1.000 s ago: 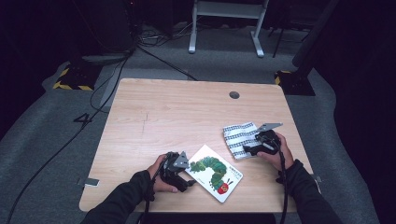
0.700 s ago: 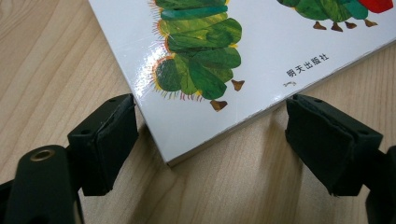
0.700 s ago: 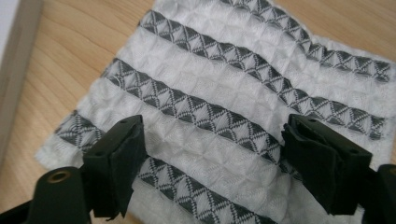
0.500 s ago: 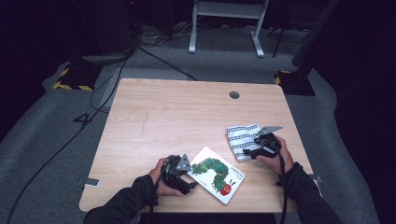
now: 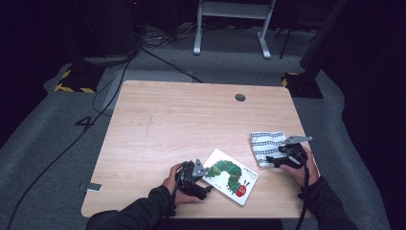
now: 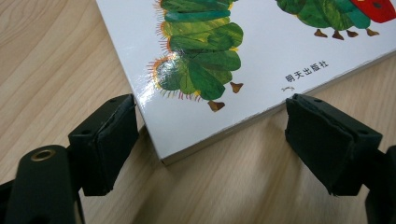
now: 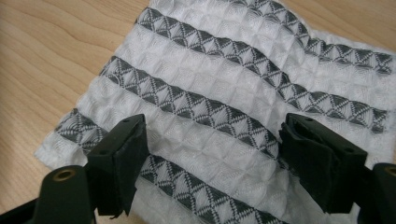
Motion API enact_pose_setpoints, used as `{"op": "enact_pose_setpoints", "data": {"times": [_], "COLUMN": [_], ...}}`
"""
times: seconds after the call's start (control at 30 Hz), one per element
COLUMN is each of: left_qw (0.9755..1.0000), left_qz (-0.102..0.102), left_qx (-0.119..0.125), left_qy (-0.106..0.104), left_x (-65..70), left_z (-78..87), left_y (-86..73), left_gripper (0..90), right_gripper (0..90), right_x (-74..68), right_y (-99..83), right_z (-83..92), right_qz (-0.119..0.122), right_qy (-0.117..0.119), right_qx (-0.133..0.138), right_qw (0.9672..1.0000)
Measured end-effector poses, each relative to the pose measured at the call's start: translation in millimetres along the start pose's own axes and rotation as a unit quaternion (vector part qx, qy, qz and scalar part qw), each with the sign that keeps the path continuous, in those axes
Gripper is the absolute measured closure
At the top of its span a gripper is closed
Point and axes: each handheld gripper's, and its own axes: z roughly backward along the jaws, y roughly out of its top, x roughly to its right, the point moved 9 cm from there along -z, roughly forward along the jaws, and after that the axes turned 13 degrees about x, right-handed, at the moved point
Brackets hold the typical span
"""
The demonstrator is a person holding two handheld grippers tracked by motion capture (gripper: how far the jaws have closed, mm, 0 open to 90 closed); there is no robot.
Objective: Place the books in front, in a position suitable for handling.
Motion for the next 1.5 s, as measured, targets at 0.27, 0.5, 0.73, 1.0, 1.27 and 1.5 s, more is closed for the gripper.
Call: {"op": "enact_pose_setpoints", "data": {"times": [0.27,0.5,0.73,1.0,1.27,1.5], "left_qw": [1.0000,0.9999,0.9986,0.9980,0.9986,0.9978], "left_qz": [0.004,-0.004,-0.040,-0.057,-0.035,0.012], "left_qx": [0.003,0.003,-0.015,-0.024,-0.036,-0.037], "left_qy": [0.005,-0.014,-0.030,-0.015,0.019,0.054], "left_x": [-5.2,-16.2,-23.2,-38.5,-74.2,-104.5], "left_z": [-21.1,-32.7,-18.0,28.4,68.1,93.9], "left_y": [14.0,21.6,14.3,-4.2,-33.6,-57.8], "left_gripper": [17.4,15.2,15.0,16.3,15.7,15.2], "right_gripper": [16.8,15.0,18.6,48.4,65.7,77.0], "right_x": [5.8,14.9,17.4,22.3,27.2,27.0], "right_y": [1.6,1.9,2.7,5.3,7.1,9.6], "right_z": [-4.9,-7.7,-8.4,-4.7,-5.5,-7.9], "right_qz": [-0.003,-0.009,-0.013,-0.018,-0.020,-0.008], "right_qy": [-0.008,-0.015,-0.018,-0.012,-0.004,-0.007], "right_qx": [0.008,0.027,0.033,0.047,0.054,0.056], "right_qw": [0.9999,0.9995,0.9992,0.9987,0.9983,0.9984]}}
